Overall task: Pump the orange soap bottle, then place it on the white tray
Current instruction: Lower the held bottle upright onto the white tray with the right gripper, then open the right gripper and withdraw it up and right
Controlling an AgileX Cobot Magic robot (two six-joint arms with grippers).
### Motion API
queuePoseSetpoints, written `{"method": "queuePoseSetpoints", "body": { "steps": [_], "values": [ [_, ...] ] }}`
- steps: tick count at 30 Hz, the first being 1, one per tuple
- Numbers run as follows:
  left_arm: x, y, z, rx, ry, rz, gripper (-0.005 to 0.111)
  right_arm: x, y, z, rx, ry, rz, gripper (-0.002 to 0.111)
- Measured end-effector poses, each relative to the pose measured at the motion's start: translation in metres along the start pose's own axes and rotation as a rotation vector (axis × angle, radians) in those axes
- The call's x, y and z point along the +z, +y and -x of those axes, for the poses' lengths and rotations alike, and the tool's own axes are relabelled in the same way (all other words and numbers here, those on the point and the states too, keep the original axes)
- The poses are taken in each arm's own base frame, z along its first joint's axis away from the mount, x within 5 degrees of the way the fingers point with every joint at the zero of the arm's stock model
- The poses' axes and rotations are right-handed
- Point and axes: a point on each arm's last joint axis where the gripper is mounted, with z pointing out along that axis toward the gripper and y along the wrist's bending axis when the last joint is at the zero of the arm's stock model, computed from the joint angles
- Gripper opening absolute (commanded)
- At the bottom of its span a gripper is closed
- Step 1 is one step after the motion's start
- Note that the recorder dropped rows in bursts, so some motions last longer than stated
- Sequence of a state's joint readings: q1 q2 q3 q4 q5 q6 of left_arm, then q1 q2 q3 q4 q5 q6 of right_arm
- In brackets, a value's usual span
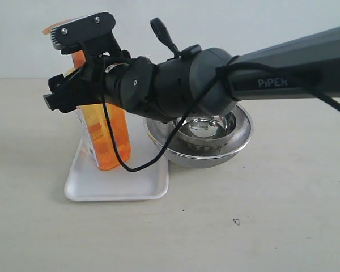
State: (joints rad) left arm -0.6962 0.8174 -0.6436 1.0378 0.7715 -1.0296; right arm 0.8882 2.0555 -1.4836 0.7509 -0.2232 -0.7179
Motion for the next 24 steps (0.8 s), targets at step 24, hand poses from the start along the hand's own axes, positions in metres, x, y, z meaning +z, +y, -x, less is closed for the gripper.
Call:
{"method": "queuePoseSetpoints", "body": {
  "steps": [24],
  "values": [
    [0.000,0.003,-0.001,0.001,0.016,0.028,0.005,-0.079,-0.090,0.046,0.164,0.321,0.245,0.084]
  ]
}}
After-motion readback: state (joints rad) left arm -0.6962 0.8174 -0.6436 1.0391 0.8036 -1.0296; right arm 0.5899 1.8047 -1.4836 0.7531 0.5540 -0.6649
